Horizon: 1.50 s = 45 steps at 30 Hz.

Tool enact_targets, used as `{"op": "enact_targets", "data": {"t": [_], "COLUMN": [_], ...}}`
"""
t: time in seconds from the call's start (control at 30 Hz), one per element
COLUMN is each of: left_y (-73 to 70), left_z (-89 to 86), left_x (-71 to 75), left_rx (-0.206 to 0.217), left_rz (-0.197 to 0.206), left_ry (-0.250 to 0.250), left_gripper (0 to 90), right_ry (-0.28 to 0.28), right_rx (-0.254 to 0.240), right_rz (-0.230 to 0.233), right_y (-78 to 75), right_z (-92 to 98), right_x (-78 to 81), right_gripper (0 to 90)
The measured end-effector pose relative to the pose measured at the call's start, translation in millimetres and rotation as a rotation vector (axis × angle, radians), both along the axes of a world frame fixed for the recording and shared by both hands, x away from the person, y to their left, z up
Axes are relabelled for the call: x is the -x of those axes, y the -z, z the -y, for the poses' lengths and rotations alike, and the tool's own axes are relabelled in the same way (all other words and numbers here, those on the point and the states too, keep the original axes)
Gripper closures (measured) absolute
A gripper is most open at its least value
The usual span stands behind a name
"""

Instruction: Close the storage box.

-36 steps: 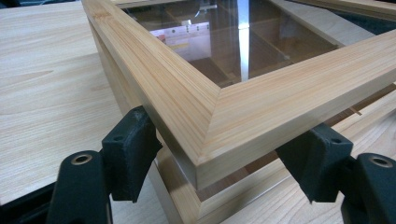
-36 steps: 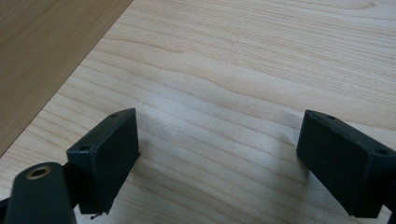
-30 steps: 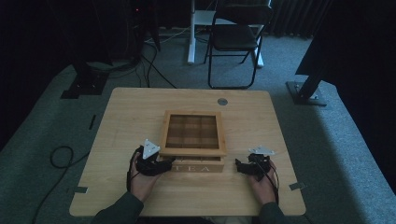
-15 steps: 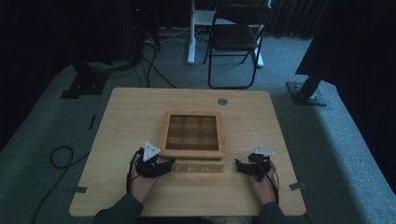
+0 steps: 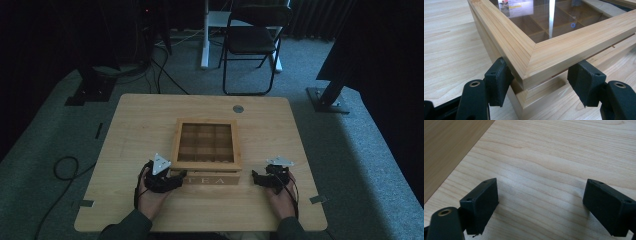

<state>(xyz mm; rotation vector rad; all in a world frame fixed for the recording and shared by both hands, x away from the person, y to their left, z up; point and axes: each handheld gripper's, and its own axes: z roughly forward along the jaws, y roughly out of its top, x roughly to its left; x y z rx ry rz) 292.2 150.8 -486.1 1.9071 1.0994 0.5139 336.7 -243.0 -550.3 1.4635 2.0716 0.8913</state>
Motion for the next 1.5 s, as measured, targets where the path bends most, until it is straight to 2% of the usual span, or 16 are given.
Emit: {"op": "enact_targets", "data": {"t": [0.5, 0.7, 0.77, 0.8, 0.83, 0.9, 1.03, 1.2, 1.5], "left_y": [1.2, 4.0, 5.8, 5.4, 2.3, -1.0, 0.1, -4.3, -15.2], "left_z": [-2.9, -5.3, -10.6, -13.0, -15.2, -17.0, -17.9, -21.0, -38.7], "left_x": [7.4, 11.3, 9.6, 9.7, 10.5, 10.9, 10.8, 10.2, 1.3], "left_rx": [0.005, 0.002, 0.057, 0.075, 0.082, 0.089, 0.087, 0.087, 0.097], "left_rz": [0.002, -0.014, -0.051, -0.044, -0.023, -0.007, -0.011, 0.015, 0.049], "left_ry": [-0.006, 0.003, -0.003, -0.002, -0.010, -0.009, -0.016, -0.031, -0.102], "left_gripper": [35.9, 35.0, 34.4, 32.9, 36.5, 36.0, 36.3, 36.0, 34.1], "right_ry": [0.001, 0.003, 0.003, 0.003, 0.003, 0.003, -0.007, -0.009, -0.009], "right_rx": [0.000, -0.001, 0.000, -0.001, -0.001, -0.001, -0.001, 0.000, 0.000], "right_rz": [-0.001, -0.001, -0.001, -0.002, -0.002, -0.002, 0.000, 0.000, 0.000], "right_y": [-0.1, -0.1, -0.1, -0.1, -0.1, 0.0, 0.1, 0.1, 0.1], "right_z": [-0.1, -0.2, -0.3, -0.3, -0.3, -0.4, -1.5, -1.8, -1.8], "right_x": [0.1, 0.2, 0.3, 0.3, 0.3, 0.3, 0.5, 0.6, 0.6], "right_gripper": [12.5, 12.5, 12.5, 12.5, 12.5, 12.5, 12.5, 12.5, 12.5]}}
